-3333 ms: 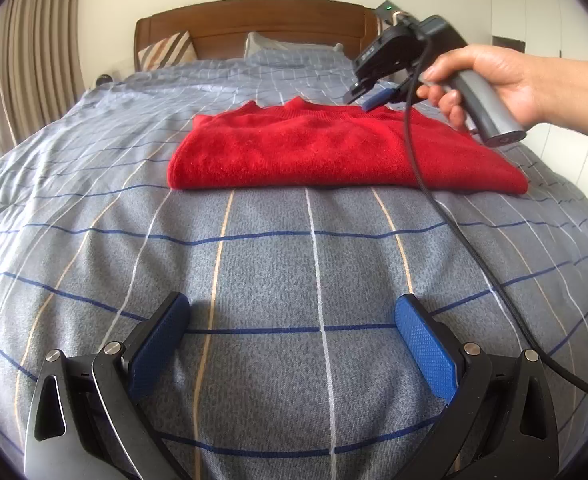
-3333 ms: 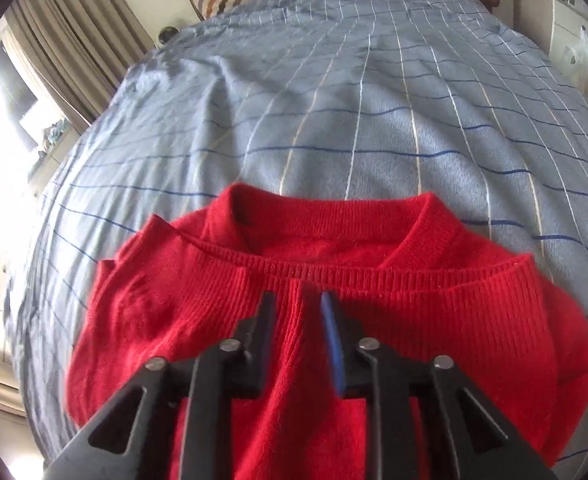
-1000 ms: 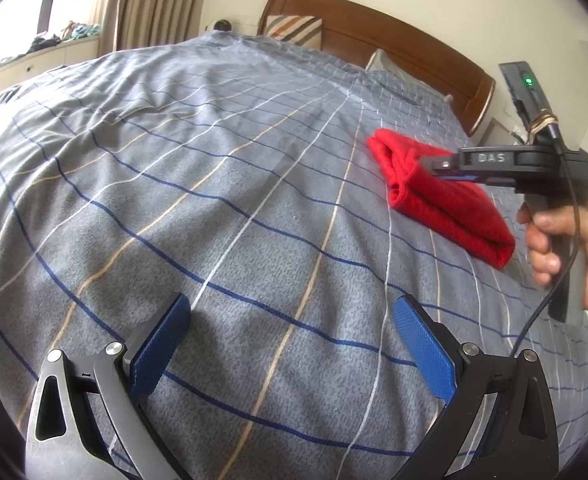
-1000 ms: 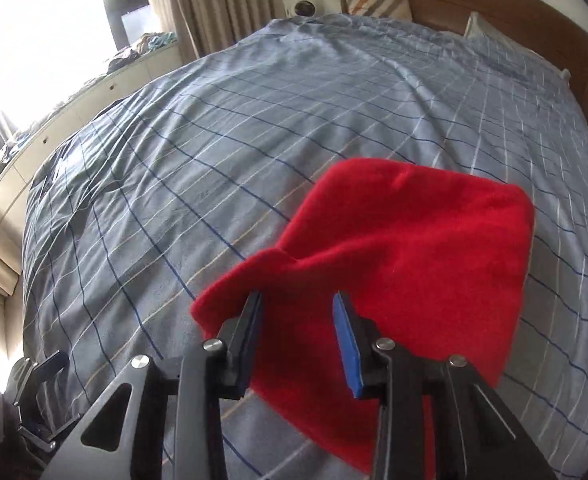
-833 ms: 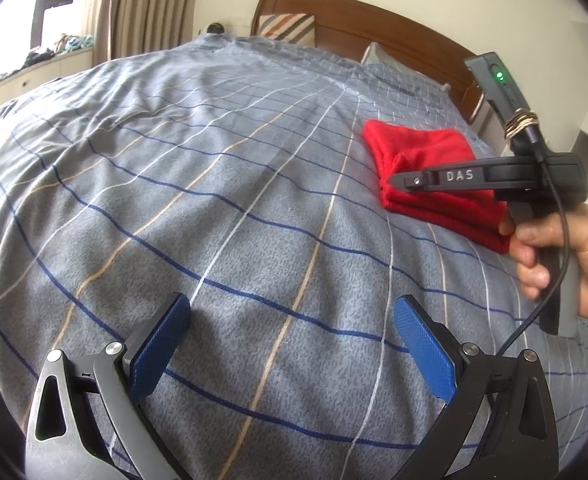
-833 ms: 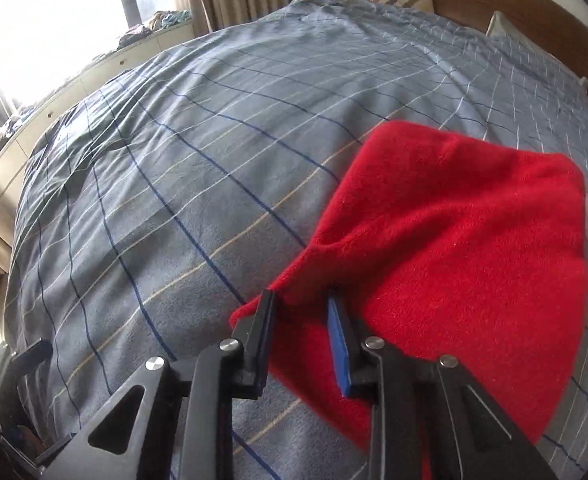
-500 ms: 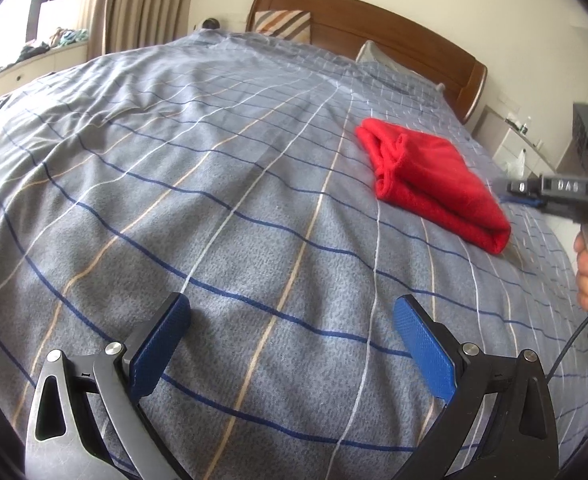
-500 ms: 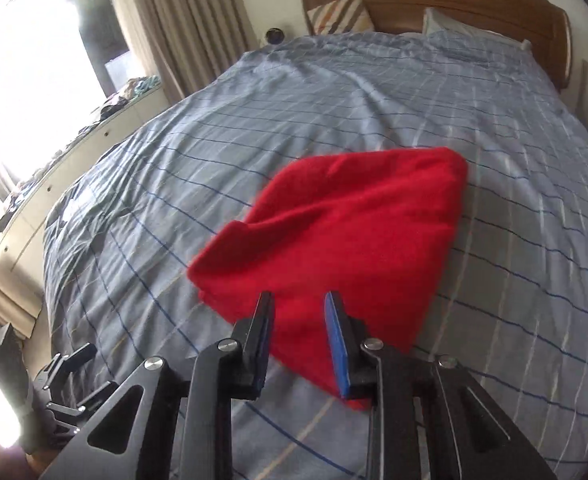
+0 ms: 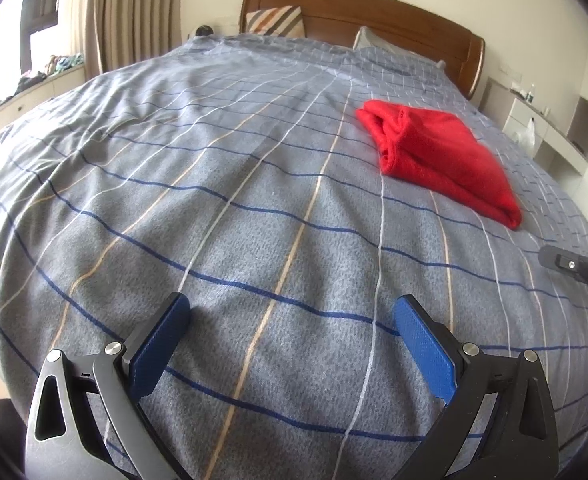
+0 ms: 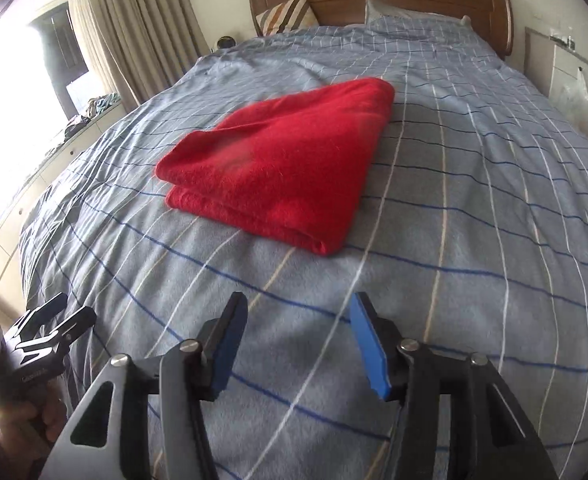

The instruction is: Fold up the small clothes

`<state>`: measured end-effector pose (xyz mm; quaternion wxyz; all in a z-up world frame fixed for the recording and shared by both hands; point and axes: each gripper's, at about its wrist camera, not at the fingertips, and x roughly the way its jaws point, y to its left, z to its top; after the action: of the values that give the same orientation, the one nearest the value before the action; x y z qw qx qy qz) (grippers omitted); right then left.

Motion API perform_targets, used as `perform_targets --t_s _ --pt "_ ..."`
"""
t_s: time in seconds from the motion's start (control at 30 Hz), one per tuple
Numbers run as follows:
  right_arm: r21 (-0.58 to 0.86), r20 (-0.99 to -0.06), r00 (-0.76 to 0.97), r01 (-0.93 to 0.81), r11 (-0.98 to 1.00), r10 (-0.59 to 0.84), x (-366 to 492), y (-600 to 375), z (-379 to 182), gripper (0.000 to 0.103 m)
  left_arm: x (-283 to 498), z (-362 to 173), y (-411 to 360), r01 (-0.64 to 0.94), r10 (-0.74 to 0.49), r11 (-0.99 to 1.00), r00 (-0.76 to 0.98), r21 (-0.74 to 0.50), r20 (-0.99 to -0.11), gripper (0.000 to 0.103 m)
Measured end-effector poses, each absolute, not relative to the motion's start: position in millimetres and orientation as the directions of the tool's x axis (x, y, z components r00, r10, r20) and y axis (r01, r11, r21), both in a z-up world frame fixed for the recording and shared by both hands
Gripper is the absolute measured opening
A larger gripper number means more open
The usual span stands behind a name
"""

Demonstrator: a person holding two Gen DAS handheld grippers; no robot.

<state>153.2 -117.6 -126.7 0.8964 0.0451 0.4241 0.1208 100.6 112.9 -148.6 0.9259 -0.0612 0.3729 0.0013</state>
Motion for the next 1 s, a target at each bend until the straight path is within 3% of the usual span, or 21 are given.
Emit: perform_targets --t_s 0.17,0.43,0.6,0.77,0.87,1.0 --pt "0.254 -0.733 0.620 -0.129 0.958 0.278 133.7 -126.4 -135.2 0.058 101.3 -149.5 111.7 -0.045 -0.037 0.994 0.718 -0.100 -0.695 0.102" --pt "0.253 -0.720 0.636 -0.135 0.958 0.279 124.4 -121.4 -139.7 0.066 101.7 -150.0 108.0 -0.031 -0.032 0.997 0.701 -0.075 -0.713 0.102" --pt "0.261 -0.715 0.640 -0.130 0.956 0.283 119.9 -129.9 -138.9 0.066 117.4 -122.3 111.6 0.086 -0.255 0.959 0.673 -0.268 -0.695 0.102" --pt "0.298 -0.698 0.653 -0.108 0.948 0.294 142.8 -146.5 -129.7 0.066 190.5 -73.3 89.7 0.217 -0.381 0.922 0.641 -0.319 -0.666 0.102" --pt "0.321 -0.681 0.673 -0.080 0.944 0.289 162.2 -157.4 -120.7 0.066 226.5 -56.9 82.9 0.213 -0.387 0.920 0.627 -0.328 -0.676 0.101" --pt "0.254 -0.663 0.716 -0.063 0.965 0.221 159.5 -159.6 -111.3 0.066 210.0 -54.4 83.5 0.215 -0.366 0.928 0.670 -0.304 -0.646 0.102"
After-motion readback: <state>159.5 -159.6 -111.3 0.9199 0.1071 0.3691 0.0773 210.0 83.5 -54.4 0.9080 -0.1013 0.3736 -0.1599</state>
